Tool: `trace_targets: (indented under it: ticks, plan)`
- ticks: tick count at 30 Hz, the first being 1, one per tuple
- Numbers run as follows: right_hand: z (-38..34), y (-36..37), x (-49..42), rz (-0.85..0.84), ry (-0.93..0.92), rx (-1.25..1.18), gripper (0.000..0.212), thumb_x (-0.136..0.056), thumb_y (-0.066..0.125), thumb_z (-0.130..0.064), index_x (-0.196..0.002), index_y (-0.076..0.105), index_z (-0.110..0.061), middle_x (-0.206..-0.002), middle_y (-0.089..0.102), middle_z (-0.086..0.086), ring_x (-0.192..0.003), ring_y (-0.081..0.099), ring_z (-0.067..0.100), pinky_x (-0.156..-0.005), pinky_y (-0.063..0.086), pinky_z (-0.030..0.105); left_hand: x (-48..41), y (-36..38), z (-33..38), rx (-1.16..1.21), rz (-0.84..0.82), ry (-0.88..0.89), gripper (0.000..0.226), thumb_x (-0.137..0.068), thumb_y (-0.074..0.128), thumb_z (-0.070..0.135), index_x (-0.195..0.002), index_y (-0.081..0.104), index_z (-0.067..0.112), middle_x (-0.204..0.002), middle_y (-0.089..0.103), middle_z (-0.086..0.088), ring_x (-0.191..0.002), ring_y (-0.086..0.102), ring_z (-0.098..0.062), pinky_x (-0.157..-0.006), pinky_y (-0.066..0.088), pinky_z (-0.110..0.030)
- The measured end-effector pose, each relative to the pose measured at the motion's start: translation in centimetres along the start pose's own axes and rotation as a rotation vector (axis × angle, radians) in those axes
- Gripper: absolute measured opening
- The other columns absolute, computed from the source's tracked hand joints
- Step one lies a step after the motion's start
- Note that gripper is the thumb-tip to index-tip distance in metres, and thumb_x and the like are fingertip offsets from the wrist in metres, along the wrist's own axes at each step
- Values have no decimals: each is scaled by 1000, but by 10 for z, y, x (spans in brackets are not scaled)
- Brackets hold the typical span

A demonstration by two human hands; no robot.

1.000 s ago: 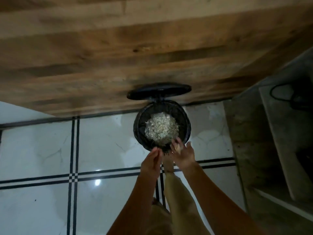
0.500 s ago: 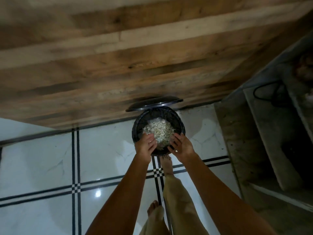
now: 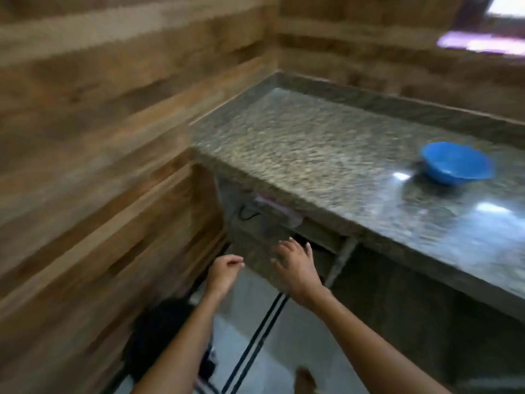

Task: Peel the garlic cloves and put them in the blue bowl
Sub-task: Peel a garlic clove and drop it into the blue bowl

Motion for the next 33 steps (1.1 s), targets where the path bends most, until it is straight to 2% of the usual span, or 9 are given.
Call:
trace_targets:
  ticks: [5,8,11,14,16,21,24,27,33]
  plan:
    - [160,-140,58,406,321,-198,30,-92,52,-23,-121,57,-16,-124,55,4,-121,47,21,-105,35,38,12,173,170,-110,-320,395,23,-83,60,-8,-106,66,-6,-105,66,-16,-82,58,-13,-63,39,-3]
    - [241,-188,95,493,436,-200,31,-92,53,-22,-122,58,-13,-123,58,6,-116,51,21,-100,38,33,33,284,231,-147,-467,493,29,-83,59,-9,-110,66,-3,-102,68,-15,-72,59,-1,-64,41,-4]
    - [319,-227,119,510,512,-160,32,-92,54,-21,-122,58,-12,-125,58,7,-119,50,22,-101,34,32,34,380,271,-259,-414,572,40,-85,56,-2,-123,61,10,-120,63,-8,-102,61,-16,-84,43,-19]
    - [389,-263,135,549,586,-129,31,-92,52,-21,-122,57,-13,-126,56,6,-120,48,22,-103,30,33,14,462,295,-573,-387,747,59,-86,41,-5,-141,41,16,-149,35,-14,-138,31,-29,-112,23,-31]
    - [419,-277,142,605,614,-93,32,-92,52,-19,-124,56,-12,-128,54,6,-123,45,21,-107,26,34,-7,488,290,-747,-412,774,67,-85,37,-8,-145,34,22,-154,24,-13,-141,22,-34,-116,17,-37]
    - [485,-299,149,676,789,-48,47,-93,51,-23,-137,40,-14,-149,31,6,-140,21,22,-115,6,39,-14,485,284,-768,-250,1078,34,-75,64,-8,-102,72,11,-107,67,-12,-97,65,-30,-83,54,-35]
    - [505,-299,149,731,884,-113,48,-92,53,-23,-138,38,-16,-150,29,7,-139,23,23,-113,7,39,-4,475,321,-625,-175,1198,16,-76,68,-6,-84,72,7,-82,69,-10,-73,66,-25,-63,55,-26]
    - [511,-295,149,774,901,-187,41,-91,53,-22,-131,46,-18,-141,41,7,-125,40,25,-103,38,47,-13,468,388,-335,18,1076,13,-87,62,3,-96,71,0,-90,70,-10,-72,63,-14,-66,48,-10]
    - [507,-295,147,767,868,-350,31,-89,59,-21,-120,58,-14,-118,61,5,-99,59,20,-82,52,30,-88,482,420,-344,-33,599,14,-81,69,1,-94,73,-2,-94,72,-16,-84,66,-20,-78,47,-20]
Point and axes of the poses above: each hand's wrist, its own x-axis away from the middle knuckle, its own y-axis out of the palm, z = x × y, the point moved 4 cm from there along -x, towards the middle knuckle
